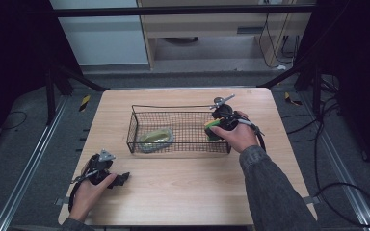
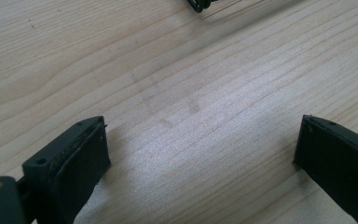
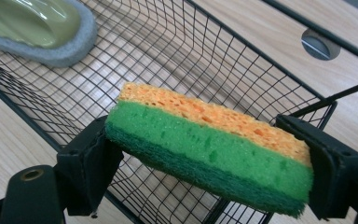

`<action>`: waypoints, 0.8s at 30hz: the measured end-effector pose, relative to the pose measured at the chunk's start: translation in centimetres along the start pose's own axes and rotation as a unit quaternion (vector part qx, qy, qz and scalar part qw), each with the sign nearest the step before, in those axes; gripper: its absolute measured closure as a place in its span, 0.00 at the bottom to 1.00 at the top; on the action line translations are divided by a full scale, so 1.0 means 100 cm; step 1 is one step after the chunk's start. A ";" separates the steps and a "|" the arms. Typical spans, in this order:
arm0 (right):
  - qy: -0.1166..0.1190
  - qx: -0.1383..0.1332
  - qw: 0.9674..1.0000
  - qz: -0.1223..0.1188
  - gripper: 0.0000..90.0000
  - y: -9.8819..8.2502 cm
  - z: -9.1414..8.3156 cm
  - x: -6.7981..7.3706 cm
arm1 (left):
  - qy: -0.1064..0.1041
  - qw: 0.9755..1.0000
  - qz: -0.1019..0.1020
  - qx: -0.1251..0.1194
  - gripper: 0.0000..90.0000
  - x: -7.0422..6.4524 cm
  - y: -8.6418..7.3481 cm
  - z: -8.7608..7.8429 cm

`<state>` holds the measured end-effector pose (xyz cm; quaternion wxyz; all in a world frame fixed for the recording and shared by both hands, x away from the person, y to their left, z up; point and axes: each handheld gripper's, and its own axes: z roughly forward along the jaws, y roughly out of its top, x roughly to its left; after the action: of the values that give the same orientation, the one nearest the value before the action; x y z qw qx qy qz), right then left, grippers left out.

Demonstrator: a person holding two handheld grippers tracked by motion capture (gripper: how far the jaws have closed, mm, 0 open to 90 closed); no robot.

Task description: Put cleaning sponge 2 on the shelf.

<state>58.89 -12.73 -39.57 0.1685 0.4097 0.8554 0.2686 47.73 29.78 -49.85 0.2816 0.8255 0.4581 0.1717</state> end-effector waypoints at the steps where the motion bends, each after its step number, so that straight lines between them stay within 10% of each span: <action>1: 0.000 0.000 1.000 0.000 0.19 0.000 0.000 0.000 | 0.000 1.000 0.000 0.000 0.02 0.000 0.000 0.000; 24: 0.002 0.017 1.000 0.006 0.15 -0.002 0.016 0.001 | -0.001 1.000 0.001 0.000 0.02 0.000 0.000 0.000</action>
<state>59.52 -12.28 -40.95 0.1585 0.4168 0.8576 0.2561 47.72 29.74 -49.86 0.2821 0.8258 0.4574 0.1713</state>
